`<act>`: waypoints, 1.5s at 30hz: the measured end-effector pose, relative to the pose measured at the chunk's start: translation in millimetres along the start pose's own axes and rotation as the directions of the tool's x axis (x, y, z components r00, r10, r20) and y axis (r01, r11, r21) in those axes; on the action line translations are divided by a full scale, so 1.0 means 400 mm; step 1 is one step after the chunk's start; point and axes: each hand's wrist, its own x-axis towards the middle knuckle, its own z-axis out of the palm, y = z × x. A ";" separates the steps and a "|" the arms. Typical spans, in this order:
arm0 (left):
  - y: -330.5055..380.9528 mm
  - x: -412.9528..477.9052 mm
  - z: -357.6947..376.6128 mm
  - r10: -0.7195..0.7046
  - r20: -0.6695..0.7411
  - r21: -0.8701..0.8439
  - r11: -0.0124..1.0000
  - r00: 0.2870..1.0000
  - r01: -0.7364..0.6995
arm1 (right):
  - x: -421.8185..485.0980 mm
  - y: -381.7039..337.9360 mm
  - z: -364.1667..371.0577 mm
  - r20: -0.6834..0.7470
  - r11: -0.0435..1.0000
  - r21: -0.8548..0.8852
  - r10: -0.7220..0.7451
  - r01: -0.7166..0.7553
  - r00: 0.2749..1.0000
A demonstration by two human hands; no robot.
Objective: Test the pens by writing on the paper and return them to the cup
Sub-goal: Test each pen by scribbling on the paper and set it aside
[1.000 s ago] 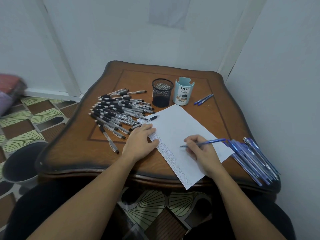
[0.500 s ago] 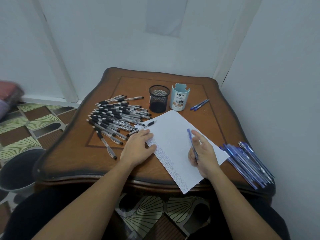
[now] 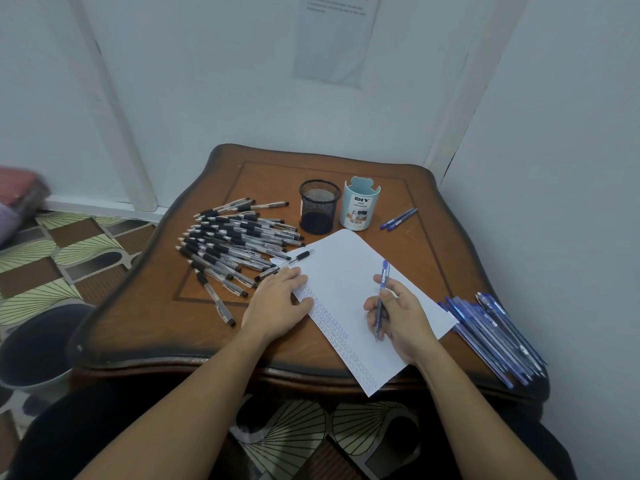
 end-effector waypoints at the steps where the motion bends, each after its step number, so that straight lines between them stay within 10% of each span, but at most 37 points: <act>1: 0.000 0.000 0.000 0.000 0.001 0.000 1.000 1.000 0.000 | 0.000 -0.003 0.001 -0.004 1.000 0.018 0.005 -0.005 1.000; 19: 0.006 -0.004 -0.007 -0.010 0.014 -0.006 1.000 1.000 0.010 | -0.008 -0.064 -0.008 -0.071 0.995 0.093 0.038 -0.031 0.997; 26: 0.004 -0.002 -0.004 -0.011 0.014 -0.015 1.000 1.000 0.012 | -0.002 -0.073 -0.030 -0.088 0.967 -0.249 -0.079 0.055 0.993; 36: 0.002 -0.005 -0.001 -0.005 -0.002 -0.019 1.000 1.000 0.005 | -0.026 -0.098 -0.235 -0.193 0.633 -0.775 -0.238 0.001 0.952; 45: 0.007 -0.004 -0.003 -0.022 0.002 -0.017 1.000 1.000 0.022 | -0.053 -0.077 -0.360 -0.291 0.469 -0.863 -0.160 -0.187 0.943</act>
